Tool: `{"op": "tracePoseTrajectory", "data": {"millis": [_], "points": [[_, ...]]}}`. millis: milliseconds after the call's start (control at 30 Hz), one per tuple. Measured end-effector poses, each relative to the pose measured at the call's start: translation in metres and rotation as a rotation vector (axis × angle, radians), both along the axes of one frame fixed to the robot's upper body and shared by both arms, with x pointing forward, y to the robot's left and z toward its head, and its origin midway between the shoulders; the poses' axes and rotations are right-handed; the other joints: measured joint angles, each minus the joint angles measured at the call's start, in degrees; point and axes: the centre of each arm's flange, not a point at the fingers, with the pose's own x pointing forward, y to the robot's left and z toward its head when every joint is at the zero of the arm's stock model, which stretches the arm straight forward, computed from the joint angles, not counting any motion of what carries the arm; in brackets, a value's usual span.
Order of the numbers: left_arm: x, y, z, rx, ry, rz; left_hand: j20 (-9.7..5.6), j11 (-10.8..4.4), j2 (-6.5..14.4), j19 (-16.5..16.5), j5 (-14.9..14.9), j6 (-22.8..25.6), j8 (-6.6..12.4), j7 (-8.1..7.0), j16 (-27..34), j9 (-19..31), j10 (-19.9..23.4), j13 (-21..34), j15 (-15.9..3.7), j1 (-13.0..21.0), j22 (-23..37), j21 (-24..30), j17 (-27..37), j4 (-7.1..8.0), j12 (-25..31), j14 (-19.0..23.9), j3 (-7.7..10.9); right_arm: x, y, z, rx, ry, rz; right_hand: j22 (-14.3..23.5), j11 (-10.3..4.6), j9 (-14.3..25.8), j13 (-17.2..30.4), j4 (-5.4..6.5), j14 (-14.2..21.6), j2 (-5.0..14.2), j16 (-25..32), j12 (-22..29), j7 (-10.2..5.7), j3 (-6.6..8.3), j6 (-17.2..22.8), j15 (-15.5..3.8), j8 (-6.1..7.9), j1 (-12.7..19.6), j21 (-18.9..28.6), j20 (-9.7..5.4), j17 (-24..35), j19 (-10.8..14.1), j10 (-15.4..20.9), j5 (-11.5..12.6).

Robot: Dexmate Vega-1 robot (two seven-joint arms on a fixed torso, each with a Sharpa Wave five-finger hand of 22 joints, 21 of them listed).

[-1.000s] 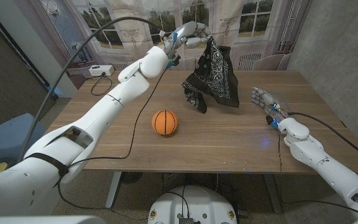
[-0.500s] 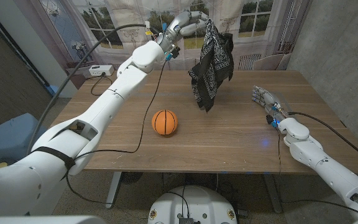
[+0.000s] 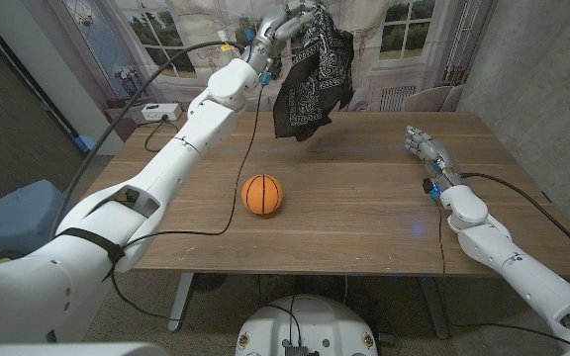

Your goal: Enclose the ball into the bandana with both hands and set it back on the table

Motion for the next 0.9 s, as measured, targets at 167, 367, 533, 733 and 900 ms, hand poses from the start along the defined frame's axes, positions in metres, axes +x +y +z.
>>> {"op": "tracePoseTrajectory", "data": {"millis": [167,367,533,733,900], "points": [[-0.002,0.0,0.004,-0.004,-0.02,0.059,0.0,0.0,0.0,0.0,0.2,0.0,0.34,0.0,-0.4,0.0,0.0,0.0,0.0,0.0,0.0,0.2,-0.3,0.0,0.0,0.0,0.0,-0.007,0.005,0.009,-0.024,-0.046,-0.028,0.0,0.1,0.0,0.1,0.0,2.1,0.01,0.8,0.3,0.57,0.0,1.4,-1.05,0.39,0.6,0.4,-0.13,0.2,0.9,2.0,0.0],[-0.003,-0.001,0.007,-0.014,-0.058,0.183,0.0,0.0,0.0,0.0,0.2,0.0,0.47,0.01,-0.9,0.0,0.0,-0.3,0.0,0.0,-0.3,0.4,-0.6,0.19,0.0,0.0,0.19,-0.013,0.01,0.018,-0.051,-0.086,-0.06,0.2,0.01,0.0,0.3,-0.17,4.6,0.12,2.0,0.9,0.98,0.17,3.0,-2.12,0.88,2.3,0.9,-0.24,0.8,2.4,4.3,0.0],[-0.01,-0.008,0.008,-0.021,-0.11,0.305,0.0,0.0,0.0,0.0,0.2,0.0,0.47,0.01,-0.9,0.0,0.0,-0.3,-0.11,0.0,-0.5,0.6,-1.0,0.19,0.0,0.5,0.18,-0.019,0.014,0.025,-0.078,-0.125,-0.085,0.2,0.46,0.0,0.3,-0.23,6.3,0.02,2.8,1.4,1.48,0.24,5.4,-2.74,1.63,3.3,0.9,-0.17,1.3,3.0,6.2,0.0],[-0.017,-0.016,0.011,-0.031,-0.175,0.461,0.0,0.0,0.0,0.0,0.2,0.0,0.47,0.01,-1.3,0.0,0.0,-0.8,-0.41,0.0,-0.8,1.1,-1.3,0.34,0.0,1.0,0.33,-0.022,0.016,0.03,-0.094,-0.145,-0.053,0.4,0.51,0.3,0.7,0.74,7.1,-2.1,3.5,1.6,2.1,-1.48,9.1,-3.01,2.32,2.0,0.9,0.14,2.3,3.3,7.5,-0.5],[-0.022,-0.024,0.014,-0.028,-0.216,0.551,0.0,0.0,0.1,0.0,0.2,0.0,0.56,-0.03,-1.3,0.0,0.0,-1.3,-0.57,0.1,-1.1,1.7,-1.6,0.06,0.0,2.4,0.89,-0.02,0.017,0.032,-0.115,-0.145,0.007,0.5,-0.76,0.3,0.8,2.27,4.1,-5.19,2.6,0.4,1.64,-4.5,7.8,-2.44,1.21,-1.8,0.6,1.19,2.9,2.3,5.4,-0.5]]}}
